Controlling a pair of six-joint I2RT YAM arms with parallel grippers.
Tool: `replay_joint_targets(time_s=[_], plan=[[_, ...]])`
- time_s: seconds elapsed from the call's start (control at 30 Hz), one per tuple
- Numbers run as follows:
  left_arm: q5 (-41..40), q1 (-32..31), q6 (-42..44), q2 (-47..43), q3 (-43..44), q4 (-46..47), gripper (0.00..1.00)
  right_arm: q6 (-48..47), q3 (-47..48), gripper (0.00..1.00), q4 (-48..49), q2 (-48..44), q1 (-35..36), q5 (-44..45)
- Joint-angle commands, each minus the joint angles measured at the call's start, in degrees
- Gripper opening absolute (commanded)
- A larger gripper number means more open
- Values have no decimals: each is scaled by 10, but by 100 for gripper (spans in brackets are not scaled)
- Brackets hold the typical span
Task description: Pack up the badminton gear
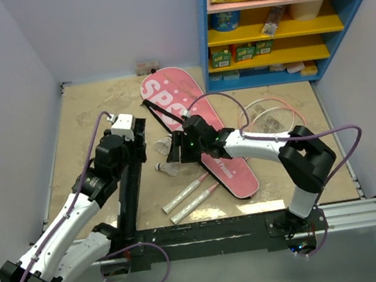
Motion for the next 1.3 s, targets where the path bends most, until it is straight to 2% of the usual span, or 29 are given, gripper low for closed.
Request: replay_joint_targets(time_s=[0.0, 0.47, 0.67, 0.77, 0.8, 0.83, 0.87, 1.1, 1.17, 1.27], plan=[[4, 2, -19, -2, 23, 2, 22, 44, 6, 64, 80, 23, 11, -17], [17, 3, -17, -6, 21, 6, 22, 78, 29, 60, 154, 103, 25, -30], [24, 3, -14, -8, 22, 7, 22, 83, 23, 45, 178, 114, 26, -24], [25, 3, -14, -8, 22, 8, 22, 81, 23, 31, 179, 116, 26, -20], [26, 3, -13, -9, 22, 9, 22, 81, 23, 19, 178, 116, 26, -19], [27, 3, -13, -10, 22, 9, 22, 80, 23, 12, 177, 114, 26, -18], [27, 3, -12, -9, 21, 9, 22, 78, 24, 1, 173, 112, 26, -15], [55, 3, -1, -11, 18, 17, 22, 10, 33, 0, 102, 46, 27, 22], [67, 3, 5, -12, 17, 20, 22, -14, 43, 0, 55, 21, 27, 36], [125, 3, 18, -16, 12, 32, 20, -66, 44, 0, -1, -37, 26, 48]])
